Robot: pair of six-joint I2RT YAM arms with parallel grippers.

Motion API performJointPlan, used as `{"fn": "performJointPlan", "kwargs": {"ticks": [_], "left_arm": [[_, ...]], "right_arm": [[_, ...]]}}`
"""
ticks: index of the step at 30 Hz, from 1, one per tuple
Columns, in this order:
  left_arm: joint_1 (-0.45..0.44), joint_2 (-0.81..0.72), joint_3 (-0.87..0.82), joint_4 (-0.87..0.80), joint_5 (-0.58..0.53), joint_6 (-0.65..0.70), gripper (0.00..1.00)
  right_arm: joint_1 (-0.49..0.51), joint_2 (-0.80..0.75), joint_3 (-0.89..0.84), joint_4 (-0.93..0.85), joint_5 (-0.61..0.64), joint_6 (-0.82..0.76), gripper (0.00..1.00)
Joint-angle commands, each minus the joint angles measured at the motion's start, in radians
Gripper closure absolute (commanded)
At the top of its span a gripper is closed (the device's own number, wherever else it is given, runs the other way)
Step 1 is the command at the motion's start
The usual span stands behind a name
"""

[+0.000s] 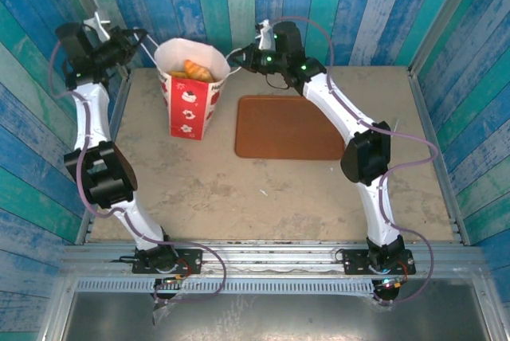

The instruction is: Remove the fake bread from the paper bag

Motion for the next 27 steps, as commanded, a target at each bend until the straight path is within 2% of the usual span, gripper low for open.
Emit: {"fn": "performJointPlan", "kwargs": {"ticks": [1, 5, 10, 14, 17, 23, 24, 27], "left_arm": [[0.044, -0.056, 0.067, -0.086, -0.018, 0.065, 1.00], [0.080, -0.097, 0.080, -0.122, -0.032, 0.086, 1.00], [0.091, -0.142, 0.091, -0.268, -0.088, 0.228, 1.00], [0.090, -0.206, -0.029, -0.240, -0.097, 0.257, 1.00], [0.085, -0.256, -0.128, -0.153, -0.063, 0.222, 1.00], [-0.005, -0.338, -0.199, -0.192, -0.048, 0.283, 1.00], [-0.022, -0.350, -0.217, -0.195, -0.042, 0.283, 1.00], [-0.054, -0.387, -0.284, -0.201, -0.078, 0.291, 1.00]], "right_arm": [[0.025, -0.009, 0.007, 0.036, -0.050, 0.022, 0.98], [0.042, 0.000, -0.035, 0.102, -0.083, 0.061, 0.97], [0.084, -0.010, -0.141, 0.164, -0.102, 0.081, 0.97], [0.083, -0.062, -0.302, 0.218, -0.094, 0.076, 0.96], [0.075, -0.104, -0.399, 0.228, -0.088, 0.054, 0.96], [0.057, -0.176, -0.529, 0.232, -0.099, 0.037, 0.96], [0.028, -0.192, -0.557, 0.232, -0.094, 0.030, 0.96], [0.010, -0.230, -0.633, 0.239, -0.077, 0.021, 0.96]]}}
